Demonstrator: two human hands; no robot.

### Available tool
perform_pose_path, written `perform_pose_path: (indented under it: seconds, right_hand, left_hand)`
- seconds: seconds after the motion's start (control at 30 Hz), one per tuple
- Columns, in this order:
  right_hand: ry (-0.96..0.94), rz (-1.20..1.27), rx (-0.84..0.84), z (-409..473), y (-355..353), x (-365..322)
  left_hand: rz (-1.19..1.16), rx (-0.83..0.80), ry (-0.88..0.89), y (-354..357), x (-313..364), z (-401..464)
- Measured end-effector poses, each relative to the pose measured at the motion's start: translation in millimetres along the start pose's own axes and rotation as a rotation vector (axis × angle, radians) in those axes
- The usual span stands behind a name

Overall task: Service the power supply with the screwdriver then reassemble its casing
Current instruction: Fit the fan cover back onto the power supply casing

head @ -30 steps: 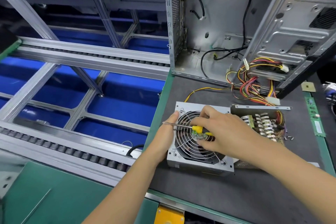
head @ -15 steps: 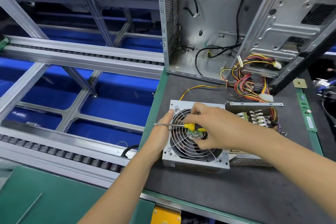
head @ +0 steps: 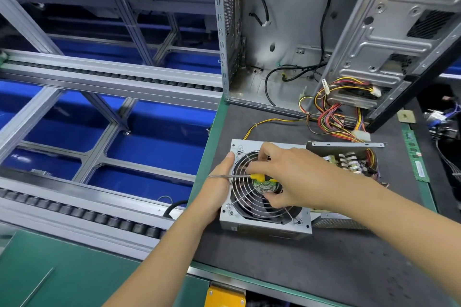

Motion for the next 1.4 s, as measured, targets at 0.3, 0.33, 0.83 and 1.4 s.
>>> perform_pose_path:
  seconds: [0.3,0.33,0.83,1.4]
  right_hand:
    - [-0.01,0.074,-0.075,5,1,-1]
    - [-0.022,0.111,-0.082,4,0,-1]
    - [-0.131,0.065,-0.015,-8,1,-3]
    - [-0.11,0.129,-0.049,-7,10,7]
  left_hand:
    - [0.015,0.011,-0.023,-4,-2,1]
    - [0.006,0.019,-0.033,-4,-3,1]
    - [0.006,0.141,-0.055,-10,-3,3]
    - [0.065,0.098,-0.043,-7,2,0]
Point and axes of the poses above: each hand's wrist, its own z-axis towards the middle knuckle, its own y-axis out of the palm, x = y × z, the point moved 10 cm from there along z, towards the middle knuckle, and after that the axes turned 15 degrees about y, right-handed, at the moved point
